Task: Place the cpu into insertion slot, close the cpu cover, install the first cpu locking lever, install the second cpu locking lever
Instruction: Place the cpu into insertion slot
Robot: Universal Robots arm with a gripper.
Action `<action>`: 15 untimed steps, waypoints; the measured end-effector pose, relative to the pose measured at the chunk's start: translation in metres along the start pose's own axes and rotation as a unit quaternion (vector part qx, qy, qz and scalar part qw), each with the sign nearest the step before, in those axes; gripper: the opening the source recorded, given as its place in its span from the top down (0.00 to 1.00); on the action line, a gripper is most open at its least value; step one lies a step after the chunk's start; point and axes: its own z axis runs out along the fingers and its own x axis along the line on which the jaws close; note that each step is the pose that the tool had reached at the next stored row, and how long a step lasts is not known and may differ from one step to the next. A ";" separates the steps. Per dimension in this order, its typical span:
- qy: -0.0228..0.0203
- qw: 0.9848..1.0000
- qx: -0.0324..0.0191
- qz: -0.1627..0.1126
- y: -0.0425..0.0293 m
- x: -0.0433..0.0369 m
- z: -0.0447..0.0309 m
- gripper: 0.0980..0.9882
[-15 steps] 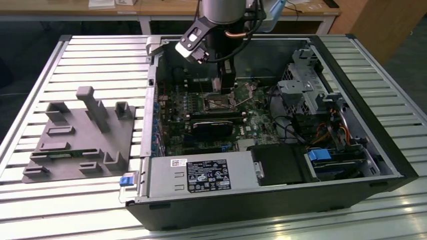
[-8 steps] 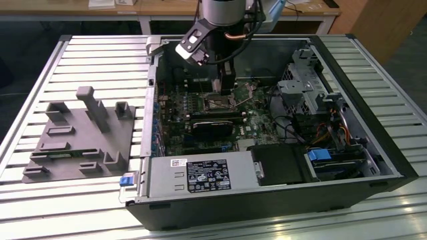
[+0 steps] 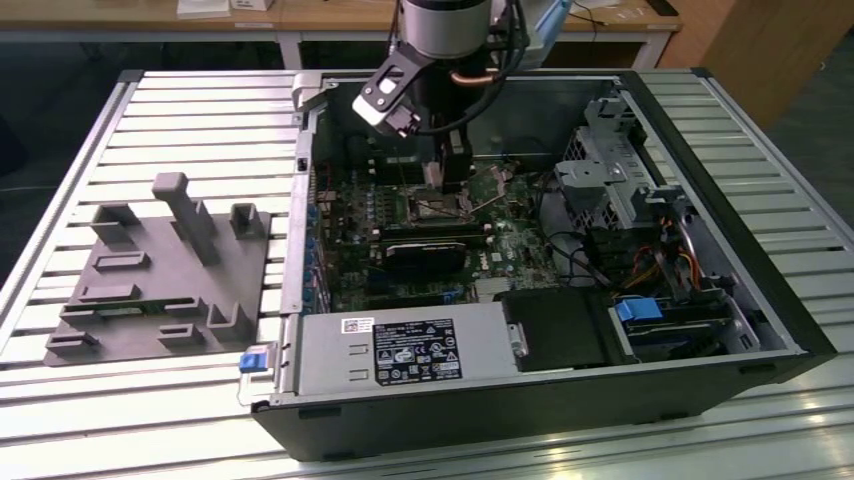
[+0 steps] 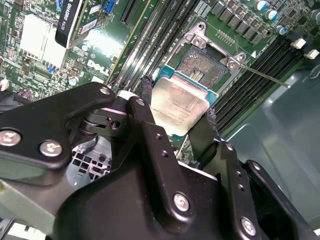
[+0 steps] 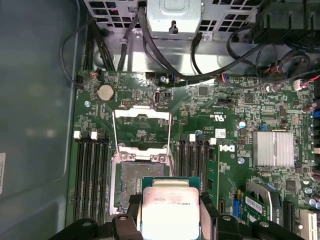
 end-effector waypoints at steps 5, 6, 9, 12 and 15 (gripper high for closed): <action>0.000 1.000 0.000 0.000 -0.0003 0.0001 0.0027 0.50; 0.000 1.000 0.000 0.000 -0.0003 0.0000 0.0033 0.50; 0.000 1.000 0.000 0.000 -0.0005 0.0000 0.0049 0.50; 0.000 1.000 0.000 0.000 -0.0006 0.0000 0.0064 0.50; 0.000 1.000 0.000 0.000 -0.0008 0.0000 0.0082 0.50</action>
